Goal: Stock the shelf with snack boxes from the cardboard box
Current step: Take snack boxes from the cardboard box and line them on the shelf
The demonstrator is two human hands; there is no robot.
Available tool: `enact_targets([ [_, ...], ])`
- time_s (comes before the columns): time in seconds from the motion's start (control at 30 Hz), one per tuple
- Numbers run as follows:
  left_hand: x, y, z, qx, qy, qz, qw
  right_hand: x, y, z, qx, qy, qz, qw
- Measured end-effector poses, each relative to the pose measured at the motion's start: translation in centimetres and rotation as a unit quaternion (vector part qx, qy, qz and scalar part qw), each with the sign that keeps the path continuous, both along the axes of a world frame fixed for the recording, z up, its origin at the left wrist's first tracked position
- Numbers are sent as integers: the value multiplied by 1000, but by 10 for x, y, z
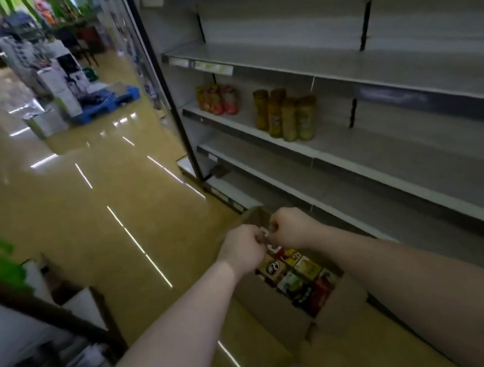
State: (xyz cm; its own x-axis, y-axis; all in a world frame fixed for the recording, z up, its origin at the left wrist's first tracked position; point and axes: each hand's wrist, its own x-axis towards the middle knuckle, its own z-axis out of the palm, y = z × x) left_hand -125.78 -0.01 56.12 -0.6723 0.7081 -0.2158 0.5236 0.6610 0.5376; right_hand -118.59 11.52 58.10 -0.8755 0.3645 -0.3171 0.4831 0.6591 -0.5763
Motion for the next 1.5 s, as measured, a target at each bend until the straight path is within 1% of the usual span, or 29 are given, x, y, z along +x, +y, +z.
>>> enact_targets([
  [0.07, -41, 16, -20, -25, -12, 4, 1000, -47, 17, -31, -54, -11, -30, 998],
  [0.13, -69, 26, -34, -40, -44, 22, 998, -78, 25, -52, -134, -18, -86, 987],
  [0.23, -120, 49, -53, -18, -126, 103, 987, -136, 31, -83, -246, -2, -185, 952],
  [0.33, -156, 66, -70, 2, -190, 180, 965, -175, 26, -107, -292, 20, -266, 918],
  [0.43, -194, 85, -99, 1, -253, 192, 948, -208, 30, -137, -340, 44, -364, 866],
  [0.5, -217, 96, -117, 3, -277, 173, 945, -225, 38, -152, -341, 38, -403, 848],
  [0.6, -258, 123, -153, 9, -310, 140, 940, -256, 57, -180, -348, 58, -466, 811],
  [0.67, -283, 140, -178, -6, -329, 133, 935, -272, 71, -199, -339, 56, -490, 801],
  [0.73, -313, 163, -226, -41, -356, 91, 929, -295, 84, -238, -331, 60, -539, 772],
  [0.8, -330, 173, -248, -63, -361, 60, 928, -306, 92, -256, -347, 64, -562, 748],
  [0.83, -340, 181, -263, -74, -367, 42, 926, -315, 95, -274, -352, 68, -578, 733],
  [0.87, -351, 188, -290, -80, -370, 23, 925, -326, 99, -301, -355, 70, -594, 718],
  [0.93, -367, 201, -331, -100, -362, -4, 927, -340, 106, -346, -347, 66, -617, 704],
  [1.0, -375, 207, -358, -107, -357, -21, 928, -345, 109, -384, -339, 65, -628, 697],
  [1.07, -377, 213, -404, -122, -353, -47, 927, -346, 112, -434, -344, 62, -632, 692],
  [1.17, -377, 221, -485, -132, -335, -90, 929, -341, 120, -520, -338, 66, -624, 701],
  [1.23, -382, 225, -520, -137, -312, -93, 935, -334, 128, -558, -306, 54, -641, 701],
  [1.33, -393, 240, -580, -130, -274, -80, 950, -322, 145, -628, -254, 53, -694, 671],
  [1.43, -395, 258, -630, -108, -279, -79, 951, -321, 162, -684, -282, 66, -691, 662],
  [1.5, -391, 269, -652, -105, -295, -81, 946, -328, 169, -706, -310, 74, -667, 673],
])
